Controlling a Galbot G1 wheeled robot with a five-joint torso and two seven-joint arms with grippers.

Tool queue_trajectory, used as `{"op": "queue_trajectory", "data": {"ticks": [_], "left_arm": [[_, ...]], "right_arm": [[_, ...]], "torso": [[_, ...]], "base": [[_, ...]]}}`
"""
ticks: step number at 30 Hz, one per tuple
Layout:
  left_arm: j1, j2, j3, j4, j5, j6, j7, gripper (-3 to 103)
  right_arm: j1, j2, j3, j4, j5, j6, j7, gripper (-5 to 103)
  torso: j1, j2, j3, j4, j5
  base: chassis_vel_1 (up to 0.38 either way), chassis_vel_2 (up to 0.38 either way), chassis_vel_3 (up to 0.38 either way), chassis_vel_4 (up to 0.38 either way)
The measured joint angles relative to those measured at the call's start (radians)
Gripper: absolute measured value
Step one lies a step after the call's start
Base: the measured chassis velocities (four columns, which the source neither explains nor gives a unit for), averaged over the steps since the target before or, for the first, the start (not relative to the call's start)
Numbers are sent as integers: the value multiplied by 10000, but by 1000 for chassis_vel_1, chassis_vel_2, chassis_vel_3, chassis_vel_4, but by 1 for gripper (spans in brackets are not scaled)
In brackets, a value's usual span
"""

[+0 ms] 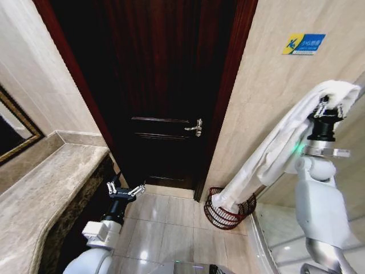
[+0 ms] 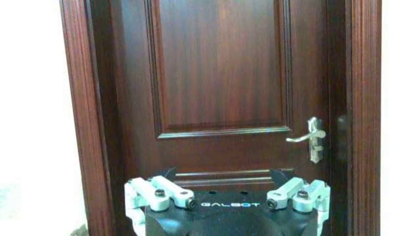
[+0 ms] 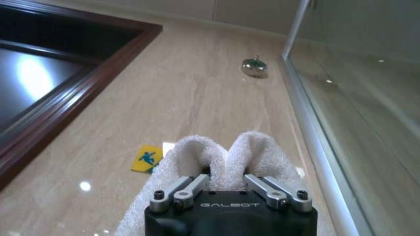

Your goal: Discard the used towel into the hamper.

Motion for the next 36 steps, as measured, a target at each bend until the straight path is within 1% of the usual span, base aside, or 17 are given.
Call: {"op": "queue_trajectory", "data": {"ticks": [3,7,10,12,16,28,36], "left_arm": [[0,0,0,0,0,0,0,93],[0,0,0,0,-1,0,0,93],[0,0,0,0,0,0,0,93],[0,0,0,0,0,0,0,93],[0,0,0,0,0,0,0,93],[0,0,0,0,-1,0,0,93],[0,0,0,0,0,0,0,93]], "right_arm": [[106,-165,77,-212,76,56,-12,11],[72,-187,83,-213,101,70,-26,11],[-89,-75,49,-68,91,70,-56,11],[-356,160,-21,144,17,70,-102,11],[-735,402,-64,345,-75,71,-135,11],[-1627,815,-1,501,-88,126,-152,11],[-2128,1138,-32,282,-68,255,-213,11]], "torso": [[0,0,0,-3,-2],[0,0,0,-3,-3],[0,0,0,-3,-2],[0,0,0,-1,-2],[0,0,0,0,-3],[0,0,0,-2,-3],[0,1,-1,-2,-3]], "base": [[0,0,0,0],[0,0,0,0],[0,0,0,0],[0,0,0,0],[0,0,0,0],[0,0,0,0],[0,0,0,0]]}}
